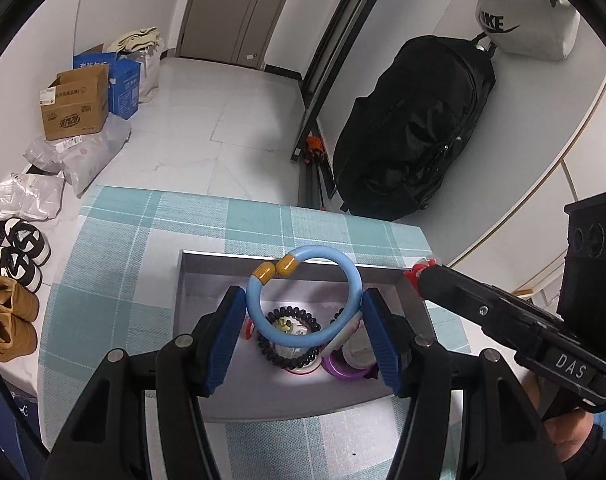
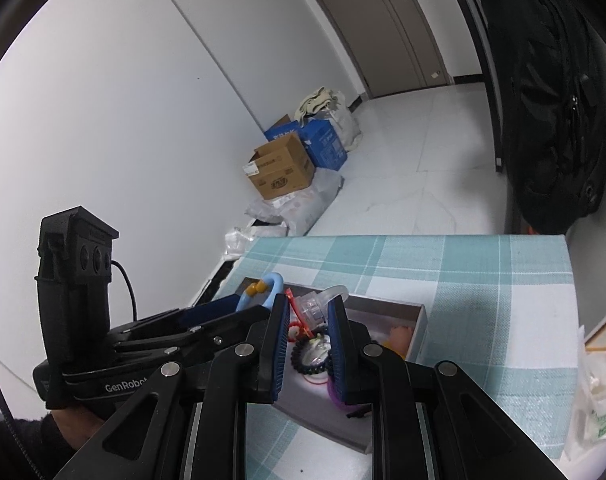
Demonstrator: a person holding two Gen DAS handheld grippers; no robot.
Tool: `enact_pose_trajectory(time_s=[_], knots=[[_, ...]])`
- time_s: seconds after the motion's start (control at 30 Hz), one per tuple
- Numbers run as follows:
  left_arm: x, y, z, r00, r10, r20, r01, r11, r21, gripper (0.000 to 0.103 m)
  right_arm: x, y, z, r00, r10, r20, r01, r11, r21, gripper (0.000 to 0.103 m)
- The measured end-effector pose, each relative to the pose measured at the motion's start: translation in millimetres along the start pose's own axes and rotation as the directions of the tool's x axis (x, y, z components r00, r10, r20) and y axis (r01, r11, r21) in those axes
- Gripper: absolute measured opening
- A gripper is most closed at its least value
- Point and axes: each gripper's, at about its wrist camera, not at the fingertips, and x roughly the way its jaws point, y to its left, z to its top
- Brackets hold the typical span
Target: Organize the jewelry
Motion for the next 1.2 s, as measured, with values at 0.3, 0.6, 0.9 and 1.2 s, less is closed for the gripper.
enact_pose_trajectory(time_s=[0.3, 0.6, 0.9, 1.2], knots=[[6.4, 5.5, 2.6, 1.000, -0.019, -0.014, 0.018, 0.999, -0.034, 0.055, 14.3, -4.0, -2.8, 0.999, -0.007, -0.047, 0.008, 1.000, 0.023, 0.021], [1.1, 3.5, 0.9, 1.000, -0.006, -0.011, 0.006, 1.000, -0.013, 0.056, 4.0, -0.9, -5.8, 0.999, -0.043, -0.016, 0.043, 0.999, -0.017, 0.046], [-19.6, 2.1, -6.2, 0.993, 0.076, 0.086, -0.077, 0.997, -0.001, 0.068, -17.3, 2.2, -14.1, 0.996, -0.075, 0.048, 0.076, 0.997, -0.025, 0.060], [-47.5, -6.6, -27.7, 0.963, 0.224, 0.147, -0.225, 0.974, -0.013, 0.070, -43.2, 17.1, -27.4, 0.988, -0.082, 0.128, 0.088, 0.995, -0.043, 0.083]])
